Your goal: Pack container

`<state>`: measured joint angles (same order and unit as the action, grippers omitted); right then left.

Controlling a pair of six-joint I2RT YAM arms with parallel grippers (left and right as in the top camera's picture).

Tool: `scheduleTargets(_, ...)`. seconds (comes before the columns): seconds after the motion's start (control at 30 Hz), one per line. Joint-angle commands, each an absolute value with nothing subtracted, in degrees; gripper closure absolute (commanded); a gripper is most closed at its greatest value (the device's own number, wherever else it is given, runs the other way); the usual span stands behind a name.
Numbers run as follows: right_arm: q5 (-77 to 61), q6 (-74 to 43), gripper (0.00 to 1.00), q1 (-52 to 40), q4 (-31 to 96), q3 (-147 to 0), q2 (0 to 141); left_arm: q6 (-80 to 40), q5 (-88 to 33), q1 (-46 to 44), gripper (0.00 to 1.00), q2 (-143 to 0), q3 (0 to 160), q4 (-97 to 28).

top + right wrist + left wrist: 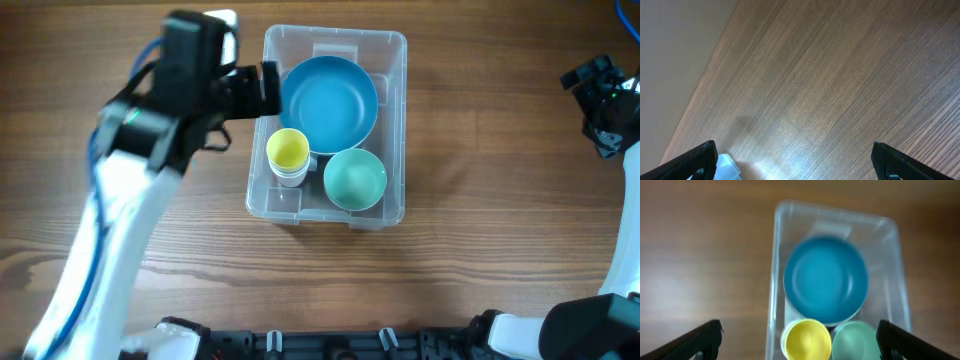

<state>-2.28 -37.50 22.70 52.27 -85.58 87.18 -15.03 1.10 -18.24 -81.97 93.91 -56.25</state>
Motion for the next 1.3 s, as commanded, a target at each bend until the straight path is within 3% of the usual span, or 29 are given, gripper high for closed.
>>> scheduleTargets(0.0,-1.3,-37.6,0.0,22.6,52.1,-85.4,87.4,-7.6,4.8,-17.6,0.0,-73.4,94.3,-56.1)
scheduleTargets(0.17,-1.3,-37.7,0.0,22.6,52.1,-85.4,87.4,-7.2,3.9,-12.9,0.0,-63.6,84.7,-47.4)
scheduleTargets(0.5,-1.3,-37.7,0.0,22.6,52.1,-85.4,87.4,-7.9,-0.7,-10.4,0.0,-34.9,33.1,-17.4)
scheduleTargets(0.63,-1.3,-37.7,0.0,22.6,52.1,-85.4,87.4,-7.9,-2.0,-10.4,0.0,-24.7,19.4,-12.3)
scheduleTargets(1.27,-1.3,-37.6,0.0,22.6,52.1,-85.4,87.4,-7.9,-1.9,-9.8,0.0,-5.4,4.2,-13.3)
